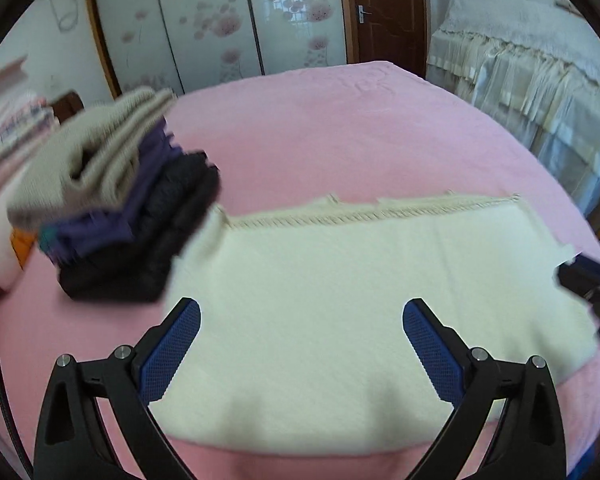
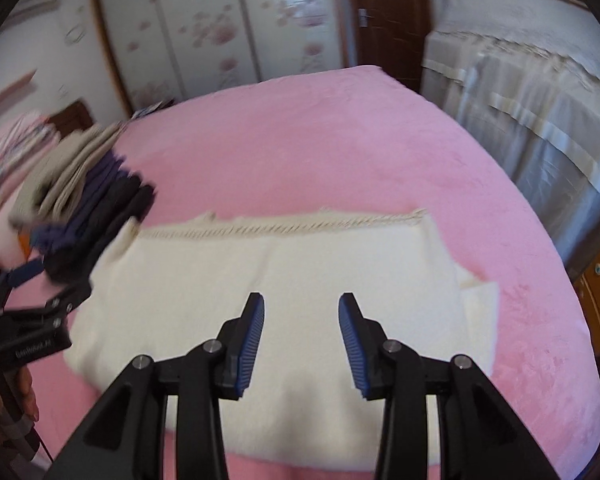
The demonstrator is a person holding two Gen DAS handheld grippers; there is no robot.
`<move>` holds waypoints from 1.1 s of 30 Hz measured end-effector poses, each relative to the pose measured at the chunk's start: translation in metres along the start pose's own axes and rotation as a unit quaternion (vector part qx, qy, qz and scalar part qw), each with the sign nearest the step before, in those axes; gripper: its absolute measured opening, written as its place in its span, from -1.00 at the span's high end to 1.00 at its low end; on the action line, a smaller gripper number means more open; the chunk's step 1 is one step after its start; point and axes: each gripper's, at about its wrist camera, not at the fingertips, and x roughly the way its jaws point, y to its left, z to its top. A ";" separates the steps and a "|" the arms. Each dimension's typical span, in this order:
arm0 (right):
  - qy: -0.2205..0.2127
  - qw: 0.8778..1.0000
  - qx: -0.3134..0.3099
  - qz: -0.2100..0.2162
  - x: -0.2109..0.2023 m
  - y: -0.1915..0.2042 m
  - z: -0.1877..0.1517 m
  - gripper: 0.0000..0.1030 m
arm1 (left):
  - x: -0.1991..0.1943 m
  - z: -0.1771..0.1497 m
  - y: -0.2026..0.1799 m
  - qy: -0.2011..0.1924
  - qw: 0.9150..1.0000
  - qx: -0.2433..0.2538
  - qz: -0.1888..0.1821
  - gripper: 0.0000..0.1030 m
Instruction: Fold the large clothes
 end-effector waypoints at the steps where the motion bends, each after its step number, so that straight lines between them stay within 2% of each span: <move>1: -0.002 1.000 -0.004 0.006 0.001 0.005 -0.009 0.24 | 0.004 -0.012 -0.005 0.006 1.000 -0.012 -0.008 -0.96; 4: 0.020 0.999 -0.023 0.012 0.022 0.022 -0.037 0.24 | 0.033 -0.043 -0.011 0.042 0.998 -0.034 -0.016 -0.96; 7: 0.046 0.999 -0.027 0.003 0.049 0.022 -0.061 0.25 | 0.061 -0.069 -0.011 0.074 0.995 -0.058 -0.017 -0.96; 9: 0.057 0.998 -0.022 -0.009 0.059 0.014 -0.071 0.26 | 0.070 -0.079 -0.006 0.070 0.995 -0.065 -0.014 -0.96; 12: 0.047 0.998 -0.013 -0.032 0.058 -0.006 -0.079 0.31 | 0.073 -0.082 0.007 0.051 0.996 -0.068 -0.004 -0.96; 15: 0.037 0.996 -0.001 -0.079 0.052 -0.034 -0.083 0.31 | 0.078 -0.083 0.028 0.050 0.996 -0.073 0.011 -0.97; 19: 0.035 0.990 0.044 -0.131 0.044 -0.090 -0.093 0.31 | 0.085 -0.088 0.069 0.056 0.993 -0.094 0.054 -0.97; 21: 0.028 0.990 0.065 -0.125 0.036 -0.112 -0.097 0.54 | 0.084 -0.093 0.089 0.057 0.990 -0.111 0.069 -0.97; 22: 0.026 0.989 0.069 -0.127 0.033 -0.118 -0.099 0.81 | 0.084 -0.097 0.099 0.056 0.989 -0.119 0.068 -0.97; 23: 0.026 0.989 0.068 -0.128 0.032 -0.121 -0.100 0.88 | 0.084 -0.098 0.105 0.055 0.988 -0.124 0.072 -0.97; 25: 0.024 0.989 0.066 -0.128 0.030 -0.121 -0.102 0.88 | 0.086 -0.102 0.116 0.055 0.985 -0.126 0.100 -1.00; 26: 0.024 0.989 0.064 -0.133 0.031 -0.118 -0.103 0.88 | 0.087 -0.102 0.119 0.058 0.985 -0.131 0.100 -1.00; 30: 0.036 0.985 0.064 -0.154 0.038 -0.107 -0.099 0.78 | 0.092 -0.103 0.135 0.078 0.979 -0.174 0.071 -1.00; 33: 0.046 0.985 0.084 -0.141 0.037 -0.114 -0.096 0.62 | 0.090 -0.100 0.137 0.088 0.977 -0.179 0.072 -0.99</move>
